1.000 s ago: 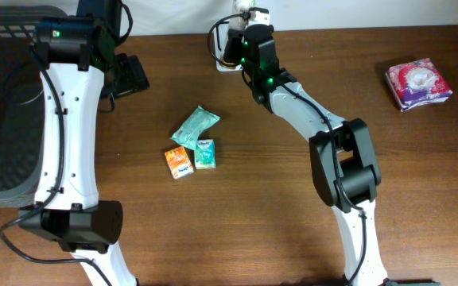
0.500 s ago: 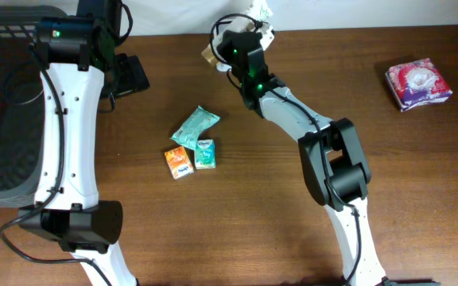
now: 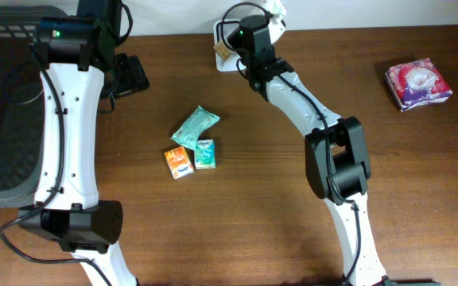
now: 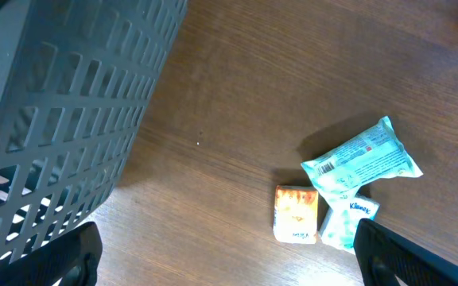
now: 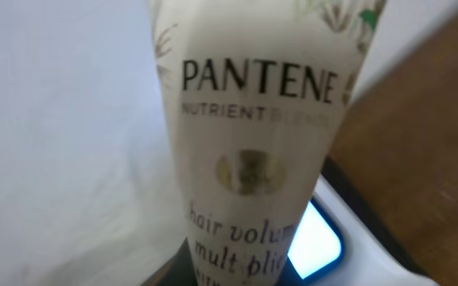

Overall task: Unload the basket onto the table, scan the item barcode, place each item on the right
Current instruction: 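Hold the Pantene tube in front of the white scanner, then carry the tube right and drop it beside the diaper pack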

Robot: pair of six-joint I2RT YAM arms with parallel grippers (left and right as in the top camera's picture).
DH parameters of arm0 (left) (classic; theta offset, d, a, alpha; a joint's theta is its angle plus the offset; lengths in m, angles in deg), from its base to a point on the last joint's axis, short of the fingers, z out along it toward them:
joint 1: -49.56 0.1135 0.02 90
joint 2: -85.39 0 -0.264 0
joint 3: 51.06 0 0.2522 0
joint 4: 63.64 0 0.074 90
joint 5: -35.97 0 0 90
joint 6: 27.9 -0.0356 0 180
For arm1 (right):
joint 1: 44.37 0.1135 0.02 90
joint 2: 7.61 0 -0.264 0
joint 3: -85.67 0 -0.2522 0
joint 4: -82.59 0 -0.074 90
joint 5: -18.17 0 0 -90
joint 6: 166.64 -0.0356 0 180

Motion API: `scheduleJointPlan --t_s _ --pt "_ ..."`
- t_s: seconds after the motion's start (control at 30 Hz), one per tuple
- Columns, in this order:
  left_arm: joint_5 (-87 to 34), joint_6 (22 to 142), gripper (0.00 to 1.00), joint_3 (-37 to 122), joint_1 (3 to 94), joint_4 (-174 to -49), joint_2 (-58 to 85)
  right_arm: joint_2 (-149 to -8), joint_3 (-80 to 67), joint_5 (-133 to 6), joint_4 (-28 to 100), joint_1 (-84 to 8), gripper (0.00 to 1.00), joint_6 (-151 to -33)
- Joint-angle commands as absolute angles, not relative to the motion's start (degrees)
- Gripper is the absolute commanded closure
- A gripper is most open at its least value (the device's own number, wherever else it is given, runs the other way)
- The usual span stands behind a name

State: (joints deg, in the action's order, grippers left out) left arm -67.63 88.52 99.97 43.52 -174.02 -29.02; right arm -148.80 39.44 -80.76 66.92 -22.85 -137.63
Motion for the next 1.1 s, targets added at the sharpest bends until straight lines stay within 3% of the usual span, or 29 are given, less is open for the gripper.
scheduleJointPlan --t_s 0.0,0.23,0.4,0.47,0.57,0.7,0.8,0.9,0.93,1.07 --pt "-68.2 88.6 0.01 100.6 43.3 -174.1 -27.5 -147.5 51.6 -80.2 61.4 -21.9 0.94 -127.8" --pt "-68.2 88.6 0.01 100.6 43.3 -174.1 -27.5 -150.7 51.4 -78.2 58.2 -21.8 0.9 -128.1" --pt "-68.2 88.6 0.01 100.6 43.3 -174.1 -27.5 -148.7 51.5 -78.1 55.7 -23.6 0.93 -123.4" --pt "-68.2 88.6 0.01 100.6 43.3 -174.1 -27.5 -145.9 51.5 -78.3 51.8 -26.3 0.94 -123.4" --pt "-68.2 88.6 0.01 100.6 43.3 -174.1 -27.5 -139.4 51.5 -78.2 34.5 -36.7 0.94 -122.9" --pt "-68.2 88.6 0.01 100.6 43.3 -174.1 -27.5 -138.7 51.5 -74.4 15.9 -50.2 0.96 -104.4" --pt "-68.2 88.6 0.01 100.6 43.3 -174.1 -27.5 -139.0 51.5 -75.6 6.9 -57.9 0.91 -91.9" --pt "-68.2 88.6 0.01 100.6 43.3 -174.1 -27.5 -139.2 50.5 -80.9 4.4 -62.1 0.89 -91.8" --pt "-68.2 88.6 0.01 100.6 43.3 -174.1 -27.5 -139.2 50.5 -80.9 4.1 -63.2 0.82 -91.8" --pt "-68.2 88.6 0.01 100.6 43.3 -174.1 -27.5 -139.2 50.5 -86.5 2.0 -65.4 0.87 -95.1"
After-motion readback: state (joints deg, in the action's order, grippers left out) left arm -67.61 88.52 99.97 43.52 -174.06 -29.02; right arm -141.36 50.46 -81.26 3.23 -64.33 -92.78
